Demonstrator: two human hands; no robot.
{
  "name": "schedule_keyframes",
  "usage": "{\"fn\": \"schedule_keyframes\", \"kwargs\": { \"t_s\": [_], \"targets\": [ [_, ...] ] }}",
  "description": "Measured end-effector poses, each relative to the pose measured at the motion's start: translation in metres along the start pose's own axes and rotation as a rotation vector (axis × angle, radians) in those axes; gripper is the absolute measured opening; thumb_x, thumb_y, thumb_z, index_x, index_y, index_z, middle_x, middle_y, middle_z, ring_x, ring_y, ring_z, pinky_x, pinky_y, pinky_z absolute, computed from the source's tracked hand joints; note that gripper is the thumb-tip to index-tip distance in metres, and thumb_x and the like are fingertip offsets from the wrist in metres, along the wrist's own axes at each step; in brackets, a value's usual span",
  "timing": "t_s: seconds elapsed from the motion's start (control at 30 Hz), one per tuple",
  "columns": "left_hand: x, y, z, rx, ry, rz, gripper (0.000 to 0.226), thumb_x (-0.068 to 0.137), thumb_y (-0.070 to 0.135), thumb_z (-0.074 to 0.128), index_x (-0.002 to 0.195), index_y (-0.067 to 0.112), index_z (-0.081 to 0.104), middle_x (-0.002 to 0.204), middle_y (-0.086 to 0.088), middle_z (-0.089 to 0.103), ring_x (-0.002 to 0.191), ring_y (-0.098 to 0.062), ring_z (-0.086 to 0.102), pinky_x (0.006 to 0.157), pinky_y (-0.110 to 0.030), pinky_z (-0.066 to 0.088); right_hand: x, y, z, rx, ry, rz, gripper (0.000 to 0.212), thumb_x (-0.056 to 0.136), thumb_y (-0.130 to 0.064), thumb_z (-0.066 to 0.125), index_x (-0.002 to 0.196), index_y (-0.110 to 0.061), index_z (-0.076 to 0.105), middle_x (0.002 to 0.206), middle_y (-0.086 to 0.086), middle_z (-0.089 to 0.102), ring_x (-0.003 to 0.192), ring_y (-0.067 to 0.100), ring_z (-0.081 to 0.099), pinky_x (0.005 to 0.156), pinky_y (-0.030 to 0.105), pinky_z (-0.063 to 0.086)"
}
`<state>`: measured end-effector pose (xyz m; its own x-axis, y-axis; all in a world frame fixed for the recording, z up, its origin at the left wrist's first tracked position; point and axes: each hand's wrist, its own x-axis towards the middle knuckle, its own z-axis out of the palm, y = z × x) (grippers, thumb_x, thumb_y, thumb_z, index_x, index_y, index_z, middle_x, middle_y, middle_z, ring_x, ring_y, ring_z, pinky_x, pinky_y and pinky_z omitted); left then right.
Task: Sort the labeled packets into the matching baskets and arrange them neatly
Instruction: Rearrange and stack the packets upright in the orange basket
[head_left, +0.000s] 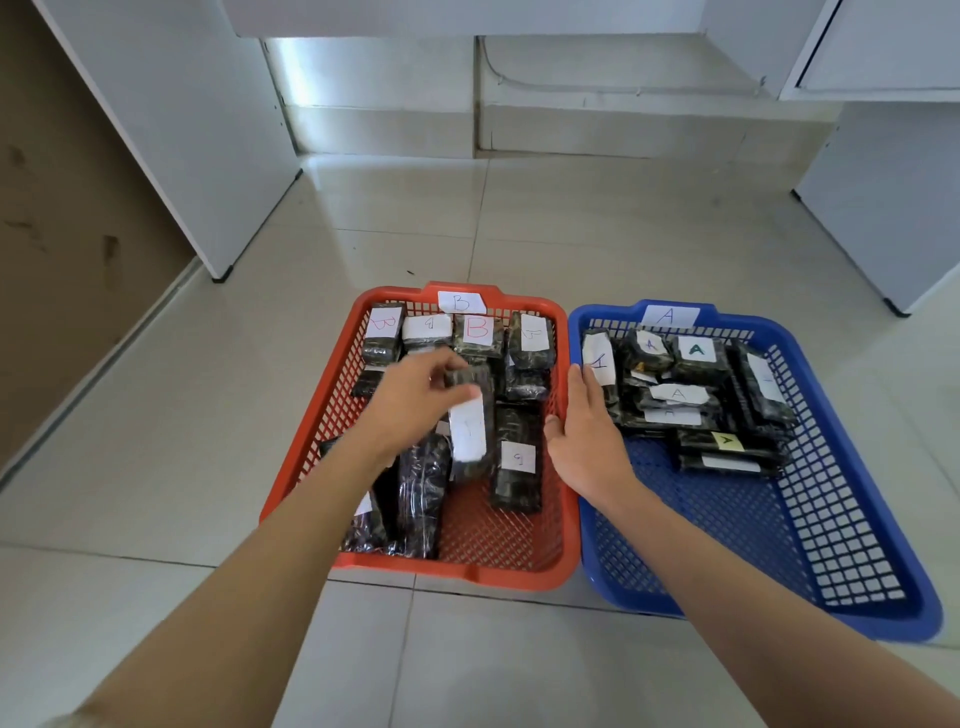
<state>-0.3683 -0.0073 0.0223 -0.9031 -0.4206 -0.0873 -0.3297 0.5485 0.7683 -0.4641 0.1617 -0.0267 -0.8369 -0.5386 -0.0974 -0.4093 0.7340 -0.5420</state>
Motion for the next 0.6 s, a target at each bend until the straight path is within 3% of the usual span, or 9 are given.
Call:
{"fn": "schedule_keyframes", "kwargs": {
  "t_s": [0.1, 0.2, 0.33, 0.5, 0.6],
  "targets": [
    [0.016, 0.013, 0.008, -0.001, -0.086, -0.026, 0.022, 0.086, 0.027, 0.066, 0.104, 0.015, 0.064, 0.088, -0.003, 0.064, 0.077, -0.018, 0.061, 0.067, -0.026, 0.051, 0.000, 0.001, -0.008, 0.016, 0.041, -0.024, 0.064, 0.099, -0.027, 0.042, 0.152, -0.014, 0.009, 0.159, 0.000, 0.005, 0.139, 0.020, 0.029, 0.102, 0.029, 0.037],
    [0.021, 0.013, 0.040, 0.044, -0.157, -0.083, 0.033, 0.081, 0.026, 0.073, 0.108, 0.015, 0.057, 0.085, -0.001, 0.064, 0.077, -0.017, 0.065, 0.065, -0.025, 0.048, -0.001, 0.005, -0.010, 0.033, 0.047, -0.068, 0.063, 0.098, -0.030, 0.044, 0.151, -0.014, 0.014, 0.157, 0.002, 0.011, 0.142, 0.019, 0.023, 0.111, 0.032, 0.031],
    [0.007, 0.004, 0.060, 0.221, -0.027, -0.090, 0.058, 0.079, 0.034, 0.073, 0.127, 0.015, 0.048, 0.119, -0.007, 0.059, 0.103, -0.023, 0.059, 0.090, -0.038, 0.049, -0.002, 0.010, -0.009, 0.034, 0.041, -0.101, 0.063, 0.099, -0.031, 0.043, 0.152, -0.013, 0.013, 0.158, 0.002, 0.008, 0.143, 0.019, 0.019, 0.112, 0.033, 0.031],
    [-0.020, -0.003, 0.067, 0.386, -0.410, -0.029, 0.110, 0.068, 0.034, 0.082, 0.150, 0.016, 0.013, 0.150, -0.003, 0.019, 0.133, -0.025, 0.033, 0.106, -0.034, 0.036, -0.001, 0.010, -0.008, 0.015, 0.049, -0.108, 0.062, 0.099, -0.031, 0.041, 0.151, -0.013, 0.012, 0.157, 0.001, 0.008, 0.141, 0.020, 0.023, 0.108, 0.031, 0.033],
    [-0.020, -0.006, 0.069, 0.416, -0.415, -0.002, 0.116, 0.067, 0.035, 0.083, 0.151, 0.015, 0.005, 0.151, -0.001, 0.011, 0.134, -0.025, 0.031, 0.106, -0.033, 0.035, -0.001, 0.009, -0.007, -0.003, 0.057, -0.108, 0.062, 0.100, -0.030, 0.040, 0.152, -0.013, 0.011, 0.157, 0.002, 0.007, 0.139, 0.021, 0.029, 0.106, 0.032, 0.037]
  ]
}}
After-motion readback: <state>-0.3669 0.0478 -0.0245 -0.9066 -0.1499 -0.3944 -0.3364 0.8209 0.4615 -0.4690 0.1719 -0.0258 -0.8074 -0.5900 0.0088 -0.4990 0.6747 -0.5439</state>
